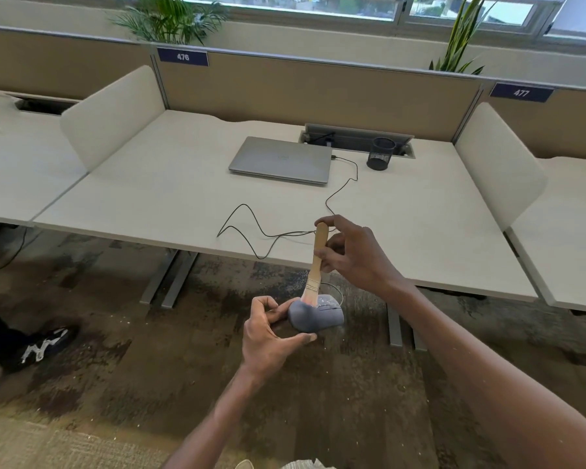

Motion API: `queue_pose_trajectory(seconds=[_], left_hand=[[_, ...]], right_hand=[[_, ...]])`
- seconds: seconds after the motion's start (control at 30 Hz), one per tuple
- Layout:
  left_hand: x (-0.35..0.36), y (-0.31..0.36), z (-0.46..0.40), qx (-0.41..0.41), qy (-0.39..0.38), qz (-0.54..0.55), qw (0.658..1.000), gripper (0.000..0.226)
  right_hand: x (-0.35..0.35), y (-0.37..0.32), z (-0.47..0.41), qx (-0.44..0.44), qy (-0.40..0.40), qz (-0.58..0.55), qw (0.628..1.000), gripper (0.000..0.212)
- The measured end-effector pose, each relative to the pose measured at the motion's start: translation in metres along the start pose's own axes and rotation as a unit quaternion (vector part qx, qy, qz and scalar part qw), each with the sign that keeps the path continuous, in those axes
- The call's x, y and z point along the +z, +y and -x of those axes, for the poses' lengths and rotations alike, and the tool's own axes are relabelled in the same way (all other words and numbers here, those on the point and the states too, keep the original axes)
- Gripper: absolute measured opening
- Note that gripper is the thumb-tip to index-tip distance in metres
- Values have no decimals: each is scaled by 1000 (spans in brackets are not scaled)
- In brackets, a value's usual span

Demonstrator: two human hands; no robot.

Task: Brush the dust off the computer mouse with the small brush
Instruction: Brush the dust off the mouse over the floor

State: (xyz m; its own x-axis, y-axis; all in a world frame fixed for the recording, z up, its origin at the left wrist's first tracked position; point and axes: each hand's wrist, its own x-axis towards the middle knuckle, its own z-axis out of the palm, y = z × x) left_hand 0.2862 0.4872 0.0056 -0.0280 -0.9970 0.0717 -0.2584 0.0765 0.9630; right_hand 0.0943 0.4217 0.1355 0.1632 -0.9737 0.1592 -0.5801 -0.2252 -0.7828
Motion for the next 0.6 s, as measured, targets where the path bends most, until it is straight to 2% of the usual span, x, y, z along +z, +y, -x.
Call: queue_pose_trajectory(seconds=[0.43, 0.6], left_hand=[[0, -5, 6, -20, 2, -5, 1000, 78], [-6, -11, 5, -32, 21, -13, 999, 78]], right_hand=[[9, 19, -8, 13, 8, 26, 1000, 38], [12, 21, -4, 10, 33, -33, 999, 37]])
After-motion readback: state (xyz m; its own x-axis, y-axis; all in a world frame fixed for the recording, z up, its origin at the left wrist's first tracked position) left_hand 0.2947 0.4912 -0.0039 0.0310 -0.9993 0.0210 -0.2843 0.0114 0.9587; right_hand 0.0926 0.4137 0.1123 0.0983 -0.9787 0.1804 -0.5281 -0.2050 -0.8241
